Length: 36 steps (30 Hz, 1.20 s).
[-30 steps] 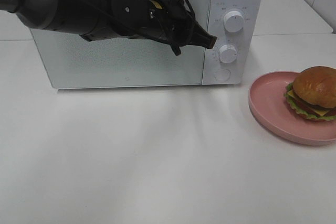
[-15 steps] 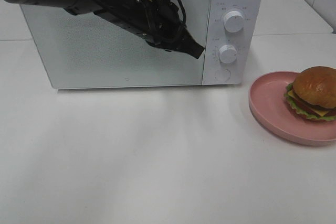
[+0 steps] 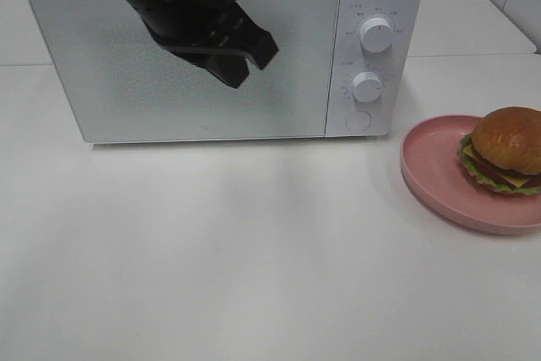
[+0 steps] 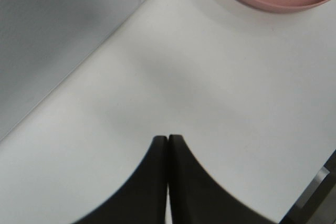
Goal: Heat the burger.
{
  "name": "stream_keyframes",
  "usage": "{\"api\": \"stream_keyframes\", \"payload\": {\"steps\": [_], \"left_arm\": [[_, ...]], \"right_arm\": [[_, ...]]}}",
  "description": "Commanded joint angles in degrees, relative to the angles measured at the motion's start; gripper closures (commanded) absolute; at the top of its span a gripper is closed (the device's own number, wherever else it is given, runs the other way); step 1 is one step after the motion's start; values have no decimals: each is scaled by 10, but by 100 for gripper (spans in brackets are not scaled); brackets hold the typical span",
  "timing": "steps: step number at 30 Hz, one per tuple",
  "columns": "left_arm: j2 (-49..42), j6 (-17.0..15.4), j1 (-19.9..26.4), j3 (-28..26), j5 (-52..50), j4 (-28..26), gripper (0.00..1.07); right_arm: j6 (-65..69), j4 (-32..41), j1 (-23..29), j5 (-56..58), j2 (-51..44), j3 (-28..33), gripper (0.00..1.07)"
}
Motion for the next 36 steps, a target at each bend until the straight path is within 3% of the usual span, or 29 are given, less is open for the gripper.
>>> {"api": "stream_keyframes", "payload": {"steps": [1,3,7,11,16,17,18,20,21,22,23,25,31,36], "left_arm": [[-29,-43,-1,4,37,33,106],[-84,-81,8,42,59,48,106],[-135,-96,24,88,65,48,106],[-219,-110,76,163,66,48,106],[-293,-111,133,222,66,50,106],[-325,-111,168,249,68,50,106],[-325,-111,168,249,68,50,106],[-379,-111,226,287,76,53,106],[-379,-111,226,287,76,53,106],[-409,-111,262,313,82,62,106],[-409,-111,262,313,82,62,106],[-456,-111,310,351,86,72,106],[-564,-109,356,421,106,73,106],[-659,-113,357,463,124,71,106]], "right_arm": [[-5,3,-2,-1,-14,2,31],[-5,3,-2,-1,-14,2,31],[-5,3,-2,-1,-14,2,31],[-5,3,-2,-1,-14,2,31],[-5,3,-2,-1,-14,2,31],[-5,3,-2,-1,-14,2,31],[-5,3,-2,-1,-14,2,31],[-5,3,-2,-1,-14,2,31],[-5,3,-2,-1,-14,2,31],[-5,3,-2,-1,-14,2,31],[-5,3,-2,-1,-14,2,31],[-5,3,-2,-1,-14,2,31],[-5,3,-2,-1,-14,2,31],[-5,3,-2,-1,-14,2,31]]}}
